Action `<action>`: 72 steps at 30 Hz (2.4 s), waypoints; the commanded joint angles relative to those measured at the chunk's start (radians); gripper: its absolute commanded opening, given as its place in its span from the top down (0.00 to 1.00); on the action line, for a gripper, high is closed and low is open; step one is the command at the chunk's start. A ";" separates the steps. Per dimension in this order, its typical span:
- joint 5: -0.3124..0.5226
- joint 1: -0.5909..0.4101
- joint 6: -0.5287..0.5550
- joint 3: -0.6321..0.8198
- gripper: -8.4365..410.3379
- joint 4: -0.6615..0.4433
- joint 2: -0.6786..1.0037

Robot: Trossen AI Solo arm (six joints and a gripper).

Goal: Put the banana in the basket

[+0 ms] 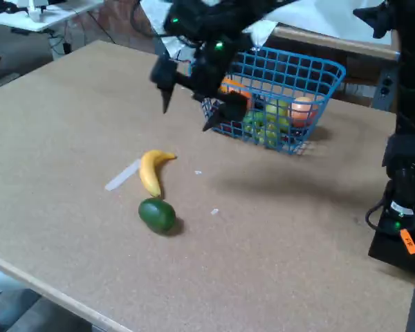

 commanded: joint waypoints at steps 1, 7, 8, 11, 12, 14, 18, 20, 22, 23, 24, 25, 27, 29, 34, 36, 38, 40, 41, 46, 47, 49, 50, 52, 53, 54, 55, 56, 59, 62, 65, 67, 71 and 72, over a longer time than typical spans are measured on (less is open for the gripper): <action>-0.027 0.001 0.019 0.092 0.03 -0.038 0.110; -0.053 0.001 0.055 0.157 0.03 -0.039 0.246; -0.053 0.001 0.055 0.158 0.03 -0.032 0.262; -0.053 0.001 0.060 0.157 0.03 -0.001 0.298; -0.056 0.001 0.060 0.157 0.03 0.012 0.306; -0.063 0.001 0.060 0.156 0.03 0.031 0.312; -0.062 0.001 0.069 0.157 0.03 0.075 0.332; -0.061 0.001 0.081 0.156 0.02 0.103 0.342; -0.058 0.000 0.082 0.156 0.02 0.119 0.342; -0.049 -0.002 0.084 0.157 0.02 0.126 0.342; -0.042 -0.003 0.085 0.157 0.02 0.128 0.342; -0.043 -0.007 0.085 0.156 0.02 0.132 0.342; -0.047 -0.017 0.085 0.157 0.02 0.136 0.342; -0.054 -0.026 0.085 0.157 0.02 0.135 0.342; -0.055 -0.049 0.085 0.157 0.02 0.130 0.342; -0.069 -0.055 0.087 0.163 0.02 0.131 0.363; -0.106 -0.057 0.086 0.189 0.02 0.109 0.389; -0.116 -0.057 0.081 0.228 0.02 0.090 0.429; -0.121 -0.056 0.075 0.251 0.02 0.072 0.444; -0.125 -0.040 0.050 0.360 0.02 0.011 0.508; -0.124 -0.036 0.051 0.382 0.02 0.004 0.521; -0.123 -0.031 0.051 0.424 0.02 -0.014 0.539; -0.123 -0.028 0.051 0.442 0.02 -0.022 0.549; -0.123 -0.027 0.048 0.479 0.02 -0.045 0.566; -0.123 -0.026 0.047 0.491 0.02 -0.054 0.571; -0.122 -0.025 0.045 0.496 0.02 -0.058 0.572; -0.122 -0.025 0.044 0.496 0.02 -0.056 0.579; -0.123 -0.025 0.044 0.496 0.02 -0.056 0.584; -0.124 -0.024 0.045 0.496 0.02 -0.059 0.595; -0.125 -0.024 0.051 0.496 0.02 -0.070 0.602; -0.123 -0.024 0.051 0.495 0.02 -0.091 0.602; -0.122 -0.024 0.051 0.495 0.02 -0.096 0.602; -0.121 -0.023 0.051 0.495 0.02 -0.095 0.602; -0.121 -0.023 0.051 0.495 0.02 -0.095 0.602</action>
